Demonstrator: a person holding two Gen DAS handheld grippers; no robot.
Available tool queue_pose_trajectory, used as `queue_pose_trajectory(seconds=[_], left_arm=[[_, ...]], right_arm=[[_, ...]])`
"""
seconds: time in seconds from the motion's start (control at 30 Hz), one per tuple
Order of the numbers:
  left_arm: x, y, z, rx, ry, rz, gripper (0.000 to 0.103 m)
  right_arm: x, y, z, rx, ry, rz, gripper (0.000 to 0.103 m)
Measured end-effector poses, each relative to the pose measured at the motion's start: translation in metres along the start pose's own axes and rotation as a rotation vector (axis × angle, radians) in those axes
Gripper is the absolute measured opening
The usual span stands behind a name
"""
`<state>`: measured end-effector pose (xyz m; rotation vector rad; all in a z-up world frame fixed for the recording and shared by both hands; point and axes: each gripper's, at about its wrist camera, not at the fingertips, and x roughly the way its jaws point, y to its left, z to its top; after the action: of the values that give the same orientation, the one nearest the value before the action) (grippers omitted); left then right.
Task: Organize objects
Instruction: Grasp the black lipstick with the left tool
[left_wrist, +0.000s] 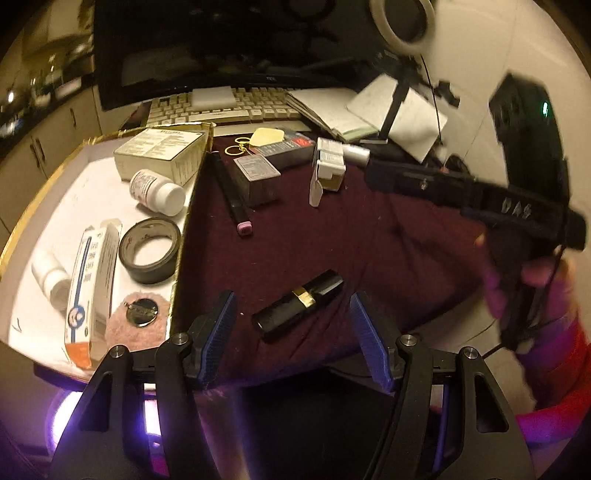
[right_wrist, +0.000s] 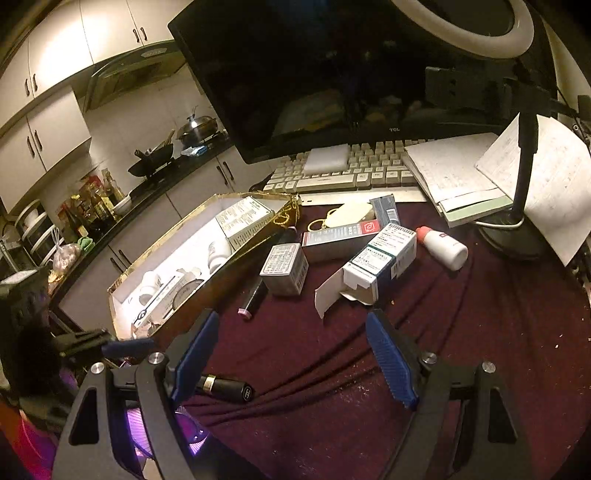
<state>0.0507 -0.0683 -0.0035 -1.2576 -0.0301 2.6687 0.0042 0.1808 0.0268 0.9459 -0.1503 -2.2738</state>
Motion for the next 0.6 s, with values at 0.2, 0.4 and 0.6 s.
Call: queue_pose_trajectory(seconds=[0.2,0.4,0.6], left_arm=[[0.019,-0.005,0.0,0.066,0.049,0.065,0.063],[0.031,-0.011,-0.002,0.122,0.069,0.112,0.046],[0.038,-0.027,-0.002,0.097,0.073,0.044,0.023]], right_arm=[[0.002,-0.002,-0.004,0.002,0.01,0.012,0.082],[0.001,-0.008,-0.007,0.018,0.009,0.012,0.082],[0.003,-0.013,-0.01,0.034,0.015,0.012,0.082]])
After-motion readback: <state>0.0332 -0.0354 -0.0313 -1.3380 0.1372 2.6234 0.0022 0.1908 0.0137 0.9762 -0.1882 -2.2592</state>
